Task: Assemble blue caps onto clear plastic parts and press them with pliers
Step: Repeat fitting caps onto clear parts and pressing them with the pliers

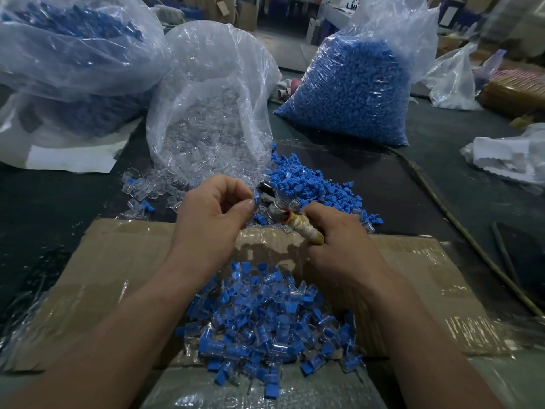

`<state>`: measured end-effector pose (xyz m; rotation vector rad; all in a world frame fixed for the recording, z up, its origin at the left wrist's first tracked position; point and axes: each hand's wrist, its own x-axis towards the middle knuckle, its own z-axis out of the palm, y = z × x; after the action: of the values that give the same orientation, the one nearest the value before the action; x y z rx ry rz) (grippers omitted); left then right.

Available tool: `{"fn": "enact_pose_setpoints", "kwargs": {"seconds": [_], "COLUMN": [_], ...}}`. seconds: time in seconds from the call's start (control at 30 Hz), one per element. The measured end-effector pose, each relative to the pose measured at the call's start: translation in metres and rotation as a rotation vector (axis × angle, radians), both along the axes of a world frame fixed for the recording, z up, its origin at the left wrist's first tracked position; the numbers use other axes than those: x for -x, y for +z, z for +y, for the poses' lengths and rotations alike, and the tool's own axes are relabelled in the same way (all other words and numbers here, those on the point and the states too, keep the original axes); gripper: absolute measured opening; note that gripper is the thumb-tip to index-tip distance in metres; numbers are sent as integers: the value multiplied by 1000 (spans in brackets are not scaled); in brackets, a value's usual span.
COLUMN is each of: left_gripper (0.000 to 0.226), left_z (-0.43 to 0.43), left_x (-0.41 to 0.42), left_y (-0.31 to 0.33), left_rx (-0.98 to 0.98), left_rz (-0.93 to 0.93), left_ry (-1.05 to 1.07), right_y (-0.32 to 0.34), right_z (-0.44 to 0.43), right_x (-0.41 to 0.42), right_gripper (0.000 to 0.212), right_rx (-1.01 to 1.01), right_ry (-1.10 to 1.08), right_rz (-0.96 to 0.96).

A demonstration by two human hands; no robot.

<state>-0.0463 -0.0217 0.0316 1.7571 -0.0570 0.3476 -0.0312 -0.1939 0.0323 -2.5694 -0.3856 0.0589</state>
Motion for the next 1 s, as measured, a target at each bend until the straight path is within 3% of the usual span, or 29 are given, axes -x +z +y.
{"fn": "enact_pose_setpoints", "kwargs": {"seconds": [0.37, 0.53, 0.73, 1.0], "left_gripper": [25, 24, 9, 12], "left_z": [1, 10, 12, 2], "left_x": [1, -4, 6, 11], "left_y": [0, 0, 11, 10], "left_rx": [-43, 107, 260, 29], "left_rz": [1, 48, 190, 311], "left_ry": [34, 90, -281, -619], "right_y": [-5, -5, -3, -6], "right_z": [1, -8, -10, -13], "right_x": [-1, -6, -5, -11], "right_gripper": [26, 29, 29, 63], "right_rx": [38, 49, 63, 177], "right_ry": [21, 2, 50, 34], "right_rz": [-91, -52, 30, 117]}}
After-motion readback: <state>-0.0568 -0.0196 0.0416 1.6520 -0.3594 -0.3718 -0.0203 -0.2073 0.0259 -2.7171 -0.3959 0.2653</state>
